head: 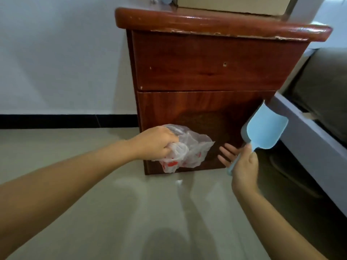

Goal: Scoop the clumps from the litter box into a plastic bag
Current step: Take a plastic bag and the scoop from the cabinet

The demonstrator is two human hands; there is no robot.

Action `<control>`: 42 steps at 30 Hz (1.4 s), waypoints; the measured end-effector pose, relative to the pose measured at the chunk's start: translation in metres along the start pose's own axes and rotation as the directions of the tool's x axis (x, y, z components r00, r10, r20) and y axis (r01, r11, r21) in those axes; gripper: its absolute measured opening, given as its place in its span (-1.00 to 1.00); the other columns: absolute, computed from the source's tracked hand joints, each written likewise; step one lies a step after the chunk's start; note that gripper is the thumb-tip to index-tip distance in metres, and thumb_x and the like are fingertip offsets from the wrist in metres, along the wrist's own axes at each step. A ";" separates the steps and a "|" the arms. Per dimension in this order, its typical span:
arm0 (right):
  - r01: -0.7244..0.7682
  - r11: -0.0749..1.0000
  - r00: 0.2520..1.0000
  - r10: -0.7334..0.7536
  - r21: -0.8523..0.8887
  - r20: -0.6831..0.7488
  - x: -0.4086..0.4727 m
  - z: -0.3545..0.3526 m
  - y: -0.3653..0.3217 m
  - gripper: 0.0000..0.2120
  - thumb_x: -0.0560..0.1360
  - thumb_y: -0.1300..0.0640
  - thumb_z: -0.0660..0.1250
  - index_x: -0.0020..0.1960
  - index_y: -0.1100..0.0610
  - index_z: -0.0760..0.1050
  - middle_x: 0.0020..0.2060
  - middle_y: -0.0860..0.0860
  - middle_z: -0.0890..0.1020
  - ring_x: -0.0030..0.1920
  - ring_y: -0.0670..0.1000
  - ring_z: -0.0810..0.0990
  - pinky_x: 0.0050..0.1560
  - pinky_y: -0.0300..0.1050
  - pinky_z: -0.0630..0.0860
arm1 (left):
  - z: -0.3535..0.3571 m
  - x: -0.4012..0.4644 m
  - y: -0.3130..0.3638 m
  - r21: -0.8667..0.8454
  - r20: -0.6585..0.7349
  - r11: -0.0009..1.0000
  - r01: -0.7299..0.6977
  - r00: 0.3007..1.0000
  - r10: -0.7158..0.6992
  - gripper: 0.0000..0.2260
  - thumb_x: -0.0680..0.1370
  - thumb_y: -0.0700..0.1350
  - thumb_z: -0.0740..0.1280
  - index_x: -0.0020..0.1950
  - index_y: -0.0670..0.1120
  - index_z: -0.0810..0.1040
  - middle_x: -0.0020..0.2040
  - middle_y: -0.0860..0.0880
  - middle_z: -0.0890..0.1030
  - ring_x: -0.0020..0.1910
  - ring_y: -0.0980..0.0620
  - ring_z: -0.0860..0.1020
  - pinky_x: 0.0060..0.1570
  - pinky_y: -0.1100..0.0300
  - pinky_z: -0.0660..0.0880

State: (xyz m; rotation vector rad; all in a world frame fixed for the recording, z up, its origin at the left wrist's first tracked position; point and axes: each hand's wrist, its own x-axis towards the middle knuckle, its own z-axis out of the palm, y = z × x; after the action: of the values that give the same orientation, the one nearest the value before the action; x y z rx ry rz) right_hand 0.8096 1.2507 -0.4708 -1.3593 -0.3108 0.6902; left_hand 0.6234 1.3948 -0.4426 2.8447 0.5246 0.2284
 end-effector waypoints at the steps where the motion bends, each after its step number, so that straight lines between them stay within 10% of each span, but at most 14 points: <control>1: -0.016 1.000 1.000 0.016 0.003 -0.004 -0.005 0.004 0.008 -0.65 0.65 -0.02 -0.06 0.38 0.04 0.20 0.04 0.06 0.57 -0.02 0.00 0.63 0.00 -0.03 0.58 | 0.009 -0.009 -0.002 -0.132 -0.037 0.985 0.114 0.992 -0.119 -0.82 0.34 -0.10 0.13 -0.32 -0.18 0.46 -0.32 -0.04 0.53 -0.25 -0.02 0.50 -0.17 0.13 0.43; 3: 0.004 0.999 1.000 -0.004 -0.045 0.006 -0.022 0.008 0.025 -0.77 0.65 0.01 -0.03 0.19 0.04 0.32 -0.10 0.07 0.57 -0.16 0.00 0.64 -0.16 -0.10 0.58 | 0.020 -0.027 0.004 -0.552 -0.069 0.771 0.317 0.904 -0.421 -0.76 0.45 -0.12 0.17 -0.31 -0.11 0.59 -0.34 -0.04 0.54 -0.34 0.09 0.50 -0.25 0.14 0.44; 5: 0.062 0.979 0.996 -0.050 -0.192 0.069 -0.045 0.008 0.043 -0.83 0.64 0.03 0.00 -0.04 -0.02 0.34 -0.30 0.03 0.51 -0.36 -0.01 0.53 -0.33 -0.17 0.50 | 0.033 -0.045 0.007 -0.851 0.036 0.356 0.386 0.719 -0.694 -0.71 0.56 -0.22 0.23 -0.32 -0.01 0.58 -0.37 -0.01 0.54 -0.47 0.20 0.51 -0.37 0.27 0.47; 8: 0.145 0.926 0.954 -0.036 -0.349 0.299 -0.079 0.003 0.071 -0.89 0.60 0.04 0.09 -0.07 0.01 0.35 -0.41 0.01 0.42 -0.45 -0.05 0.41 -0.46 -0.24 0.40 | 0.058 -0.084 0.001 -0.899 0.407 -0.246 0.361 0.487 -0.773 -0.81 0.59 -0.19 0.21 -0.15 -0.16 0.57 -0.27 -0.12 0.63 -0.42 0.08 0.62 -0.47 0.28 0.55; 12: 0.350 0.816 0.808 -0.013 -0.461 0.589 -0.092 0.012 0.084 -0.88 0.55 0.15 0.25 -0.11 -0.04 0.38 -0.42 -0.06 0.43 -0.44 -0.18 0.47 -0.44 -0.36 0.40 | 0.071 -0.135 -0.004 -0.815 0.574 -0.541 0.208 0.415 -0.706 -0.75 0.62 -0.14 0.14 -0.12 -0.18 0.56 -0.37 -0.09 0.67 -0.48 0.03 0.63 -0.59 0.23 0.52; 23: 0.374 0.854 0.269 0.274 -0.363 0.923 -0.128 0.203 0.075 -0.90 0.55 0.19 0.24 -0.14 0.09 0.37 -0.27 0.04 0.59 -0.27 -0.01 0.63 -0.34 -0.16 0.54 | 0.021 -0.269 0.024 -0.869 0.456 -0.472 -0.146 0.134 -0.880 -0.74 0.58 -0.34 0.06 -0.11 -0.10 0.48 -0.32 -0.12 0.56 -0.37 -0.03 0.53 -0.36 0.12 0.59; 30: 0.436 0.850 -0.111 0.375 -0.294 0.920 -0.240 0.242 0.089 -0.81 0.53 0.03 0.28 -0.17 0.09 0.35 -0.44 -0.01 0.41 -0.53 -0.07 0.35 -0.53 -0.23 0.30 | -0.009 -0.380 0.103 -0.896 0.437 -0.422 -0.136 -0.106 -0.893 -0.70 0.54 -0.38 0.04 0.08 -0.19 0.50 0.00 -0.22 0.54 -0.10 -0.12 0.55 0.04 -0.01 0.51; 36: 0.587 0.778 -0.182 0.396 -0.223 0.900 -0.332 0.240 0.142 -0.87 0.55 0.07 0.23 -0.08 0.14 0.41 -0.40 0.01 0.43 -0.47 -0.04 0.38 -0.48 -0.19 0.35 | 0.027 -0.501 0.143 -0.909 0.415 -0.398 -0.127 -0.372 -0.830 -0.75 0.53 -0.37 0.06 0.07 -0.30 0.50 -0.16 -0.23 0.61 -0.25 -0.09 0.60 -0.29 0.18 0.57; 40: 0.697 0.674 -0.153 0.471 -0.243 0.869 -0.388 0.238 0.172 -0.83 0.55 0.07 0.21 -0.08 0.19 0.38 -0.37 0.04 0.42 -0.44 -0.01 0.37 -0.45 -0.17 0.34 | 0.046 -0.593 0.173 -0.876 0.463 -0.482 -0.028 -0.332 -0.822 -0.73 0.51 -0.37 0.11 0.13 -0.42 0.50 0.09 -0.39 0.57 0.06 -0.29 0.58 0.14 -0.11 0.51; 42: 0.748 0.621 -0.140 0.496 -0.236 0.857 -0.416 0.243 0.176 -0.82 0.54 0.07 0.19 -0.16 0.16 0.34 -0.38 0.05 0.41 -0.42 0.01 0.36 -0.43 -0.14 0.34 | 0.043 -0.636 0.180 -0.872 0.469 -0.490 0.010 -0.277 -0.839 -0.77 0.54 -0.35 0.14 0.07 -0.39 0.53 0.01 -0.35 0.61 -0.03 -0.25 0.61 0.02 -0.07 0.56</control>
State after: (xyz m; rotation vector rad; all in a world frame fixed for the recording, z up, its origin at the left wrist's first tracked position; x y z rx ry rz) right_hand 0.3014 1.1953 -0.5139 -1.0977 -2.4771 1.4315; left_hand 0.1039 0.9888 -0.5062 0.1956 1.7617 1.0159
